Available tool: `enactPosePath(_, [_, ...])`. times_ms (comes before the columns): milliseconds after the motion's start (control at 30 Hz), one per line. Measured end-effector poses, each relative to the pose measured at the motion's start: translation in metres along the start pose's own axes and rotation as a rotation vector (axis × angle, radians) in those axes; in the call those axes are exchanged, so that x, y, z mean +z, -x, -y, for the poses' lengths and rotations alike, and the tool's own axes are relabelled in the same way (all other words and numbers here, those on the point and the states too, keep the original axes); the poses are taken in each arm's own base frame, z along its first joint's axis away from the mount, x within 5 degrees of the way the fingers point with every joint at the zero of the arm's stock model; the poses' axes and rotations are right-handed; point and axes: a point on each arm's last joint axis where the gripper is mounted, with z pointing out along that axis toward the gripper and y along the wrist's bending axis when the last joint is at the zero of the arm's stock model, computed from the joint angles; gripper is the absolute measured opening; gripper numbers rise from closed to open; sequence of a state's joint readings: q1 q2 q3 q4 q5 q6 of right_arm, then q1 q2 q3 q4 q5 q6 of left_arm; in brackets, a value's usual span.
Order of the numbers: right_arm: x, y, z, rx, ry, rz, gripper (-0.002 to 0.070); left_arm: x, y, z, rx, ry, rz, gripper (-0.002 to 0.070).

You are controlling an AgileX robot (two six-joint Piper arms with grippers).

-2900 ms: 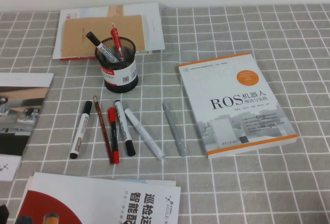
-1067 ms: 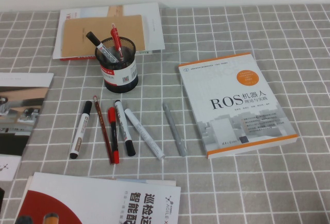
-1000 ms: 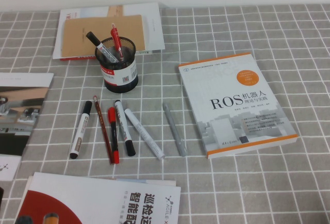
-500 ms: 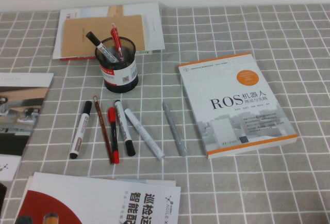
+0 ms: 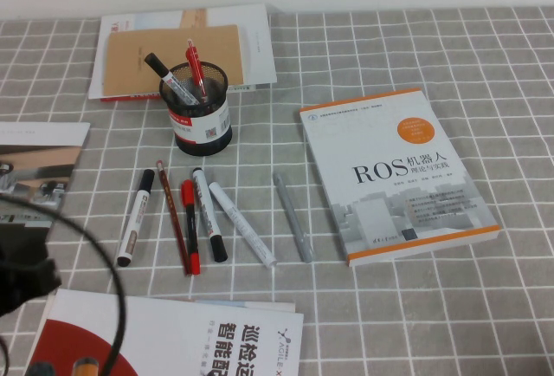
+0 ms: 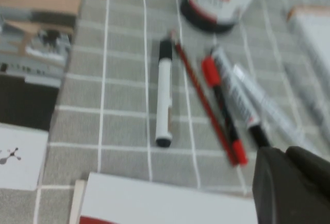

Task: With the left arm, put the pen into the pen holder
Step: Pick up the pen on the table

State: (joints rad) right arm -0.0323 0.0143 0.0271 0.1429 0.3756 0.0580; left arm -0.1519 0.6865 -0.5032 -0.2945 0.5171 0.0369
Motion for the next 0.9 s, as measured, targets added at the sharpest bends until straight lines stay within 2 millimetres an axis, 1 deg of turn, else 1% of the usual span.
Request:
enactPosePath(133, [0.0,0.0,0.0,0.0,0.0,0.0,-0.0015,0.021,0.018,0.003,0.064,0.004,-0.146,-0.0002])
enactPosePath(400, [0.0,0.0,0.0,0.0,0.0,0.0,-0.0015,0.077,0.047,0.005,0.137,-0.011,-0.442,-0.0002])
enactPosePath(433, [0.0,0.0,0.0,0.0,0.0,0.0,-0.0015,0.081,0.049,0.005,0.138,-0.013,-0.466,-0.0002])
enactPosePath(467, [0.0,0.0,0.0,0.0,0.0,0.0,-0.0015,0.091,0.054,0.005,0.144,-0.016,-0.498,-0.0002])
enactPosePath(633, [0.0,0.0,0.0,0.0,0.0,0.0,-0.0015,0.125,0.071,0.005,0.16,-0.026,-0.6,-0.0002])
enactPosePath(733, [0.0,0.0,0.0,0.0,0.0,0.0,-0.0015,0.142,0.075,0.009,0.219,-0.024,-0.637,-0.0002])
enactPosePath(900, [0.0,0.0,0.0,0.0,0.0,0.0,-0.0015,0.168,0.072,0.021,0.301,-0.03,-0.697,-0.0002])
